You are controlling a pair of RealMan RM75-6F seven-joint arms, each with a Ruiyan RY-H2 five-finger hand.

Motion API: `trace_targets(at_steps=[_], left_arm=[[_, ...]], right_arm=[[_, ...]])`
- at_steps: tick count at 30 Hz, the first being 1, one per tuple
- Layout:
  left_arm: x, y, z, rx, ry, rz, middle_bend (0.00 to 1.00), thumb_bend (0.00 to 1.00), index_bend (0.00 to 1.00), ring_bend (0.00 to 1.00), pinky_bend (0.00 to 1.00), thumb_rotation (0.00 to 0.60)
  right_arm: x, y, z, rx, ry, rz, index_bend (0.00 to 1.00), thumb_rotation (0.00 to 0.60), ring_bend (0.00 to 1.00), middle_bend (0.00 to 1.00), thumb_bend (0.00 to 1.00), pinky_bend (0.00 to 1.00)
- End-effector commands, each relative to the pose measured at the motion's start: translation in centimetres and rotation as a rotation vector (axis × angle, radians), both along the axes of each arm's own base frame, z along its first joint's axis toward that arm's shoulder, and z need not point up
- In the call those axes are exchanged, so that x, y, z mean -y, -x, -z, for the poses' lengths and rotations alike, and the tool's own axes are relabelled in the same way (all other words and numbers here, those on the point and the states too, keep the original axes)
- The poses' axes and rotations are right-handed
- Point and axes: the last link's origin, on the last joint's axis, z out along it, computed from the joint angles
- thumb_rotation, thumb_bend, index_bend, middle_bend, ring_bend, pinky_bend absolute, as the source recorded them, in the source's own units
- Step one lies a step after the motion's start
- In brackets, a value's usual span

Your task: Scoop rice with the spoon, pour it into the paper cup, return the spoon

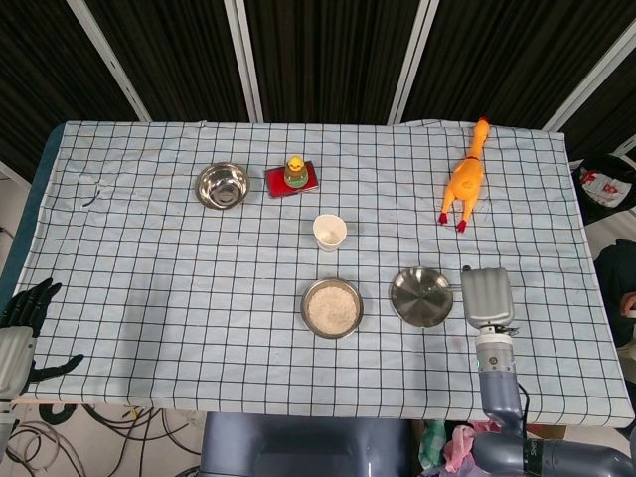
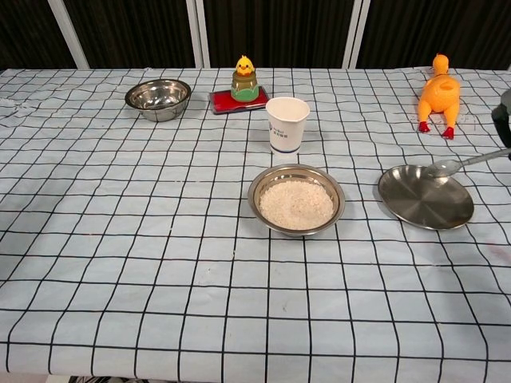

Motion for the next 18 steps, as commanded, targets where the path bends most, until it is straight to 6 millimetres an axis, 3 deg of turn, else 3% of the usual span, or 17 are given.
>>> trace_targets(at_steps=[1, 15, 18], left_arm=[[0.0, 0.0, 0.0, 0.0, 0.0, -0.001, 0.0, 0.01, 0.0, 0.0, 0.0, 0.6], [-0.2, 0.1, -0.1, 0.007, -0.003, -0.009, 0.0, 0.01, 0.0, 0.0, 0.0, 0.6], [-0.3, 0.1, -0.1, 0.008, -0.002, -0.009, 0.0, 0.01, 0.0, 0.0, 0.0, 0.6]], right_arm=[[-0.7, 1.5, 0.9, 0.015, -0.014, 0.043, 0.69, 0.6, 1.0, 1.0, 0.51, 1.0], [-0.6, 2.4, 3.9, 0.029, -0.006, 0.077, 0.69, 0.6, 1.0, 1.0, 0.47, 1.0], [-0.6, 2.3, 4.2, 0.031, -0.002, 0.081, 0.59, 0.6, 1.0, 1.0, 0.46, 1.0]])
